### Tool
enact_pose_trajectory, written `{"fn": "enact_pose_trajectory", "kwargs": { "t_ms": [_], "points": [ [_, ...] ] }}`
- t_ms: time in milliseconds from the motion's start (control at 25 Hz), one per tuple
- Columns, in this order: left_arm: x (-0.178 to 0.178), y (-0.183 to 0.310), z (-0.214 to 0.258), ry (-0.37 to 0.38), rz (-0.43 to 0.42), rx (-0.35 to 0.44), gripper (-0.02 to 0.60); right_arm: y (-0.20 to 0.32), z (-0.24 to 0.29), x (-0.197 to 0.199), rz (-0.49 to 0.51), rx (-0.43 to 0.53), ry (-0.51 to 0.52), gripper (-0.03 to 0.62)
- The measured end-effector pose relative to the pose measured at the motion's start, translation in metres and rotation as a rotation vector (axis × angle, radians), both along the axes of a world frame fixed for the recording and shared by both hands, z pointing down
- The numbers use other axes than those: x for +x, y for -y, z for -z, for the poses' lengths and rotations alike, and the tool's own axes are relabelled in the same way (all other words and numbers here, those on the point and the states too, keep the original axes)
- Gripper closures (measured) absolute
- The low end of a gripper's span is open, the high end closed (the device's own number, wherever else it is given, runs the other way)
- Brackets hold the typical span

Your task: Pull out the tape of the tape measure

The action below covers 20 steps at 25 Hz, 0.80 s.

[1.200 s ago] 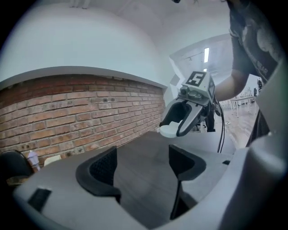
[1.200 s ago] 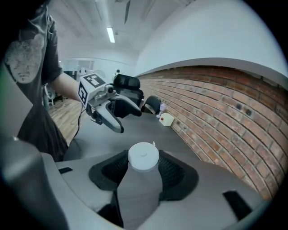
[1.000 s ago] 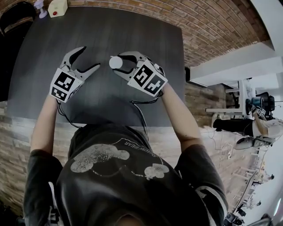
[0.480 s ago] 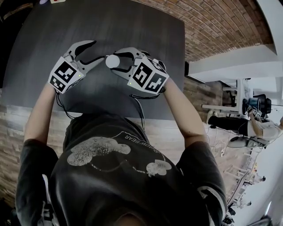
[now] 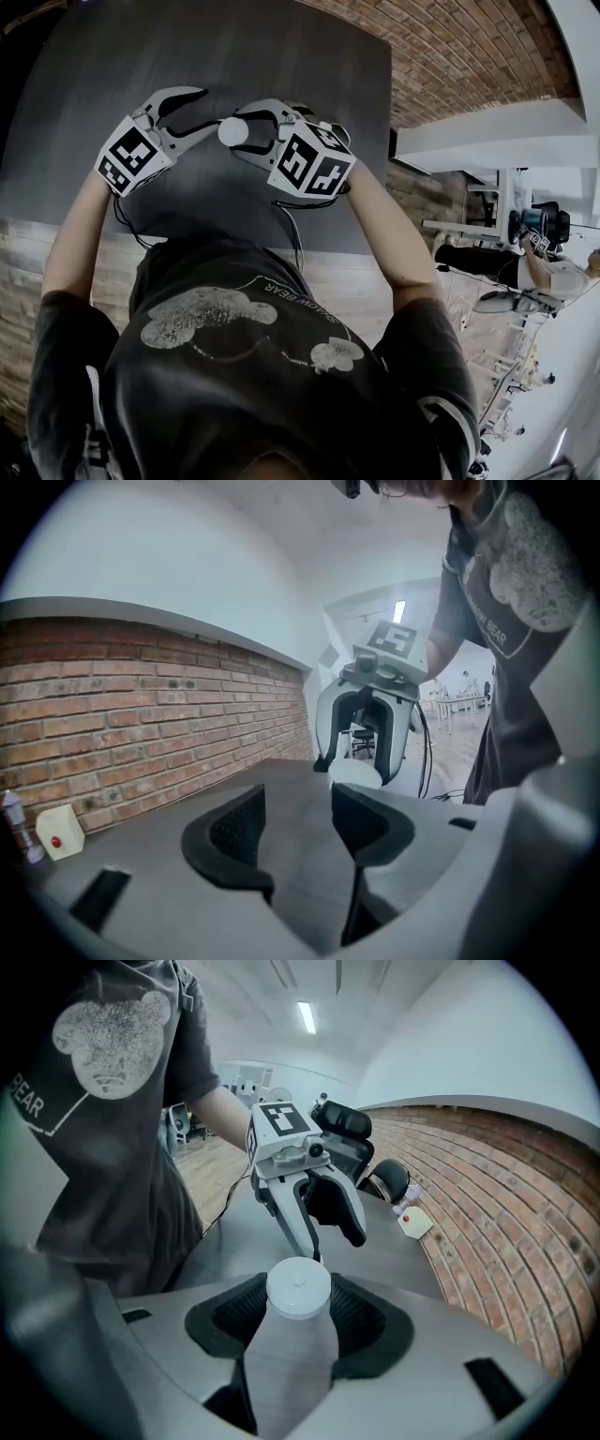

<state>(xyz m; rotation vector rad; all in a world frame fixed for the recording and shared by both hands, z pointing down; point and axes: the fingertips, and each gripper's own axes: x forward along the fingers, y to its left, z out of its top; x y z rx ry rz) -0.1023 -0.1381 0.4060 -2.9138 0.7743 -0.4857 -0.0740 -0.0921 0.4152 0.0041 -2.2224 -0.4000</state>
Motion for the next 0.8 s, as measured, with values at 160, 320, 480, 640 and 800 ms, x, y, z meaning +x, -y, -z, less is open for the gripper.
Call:
{"fn": "enact_pose_trajectory", "kwargs": {
  "t_ms": [160, 320, 480, 640, 800],
  "points": [
    [0.004, 0.000, -0.013, 0.072, -0.038, 0.016, 0.386, 0.002, -0.007, 0.000, 0.028, 0.003, -0.026, 0.364],
    [0.009, -0.003, -0.021, 0.121, -0.083, 0.032, 0.416, 0.001, -0.015, 0.001, 0.070, 0.004, -0.060, 0.364],
    [0.015, -0.016, -0.023, 0.210, -0.157, 0.093, 0.470, -0.004, -0.015, 0.003, 0.133, -0.014, -0.078, 0.364],
    [0.022, -0.026, -0.025, 0.281, -0.224, 0.149, 0.500, -0.009, -0.018, 0.008, 0.195, -0.019, -0.116, 0.364],
    [0.026, -0.031, -0.032, 0.304, -0.252, 0.152, 0.548, -0.009, -0.024, 0.010, 0.212, -0.017, -0.131, 0.364]
  ]
}}
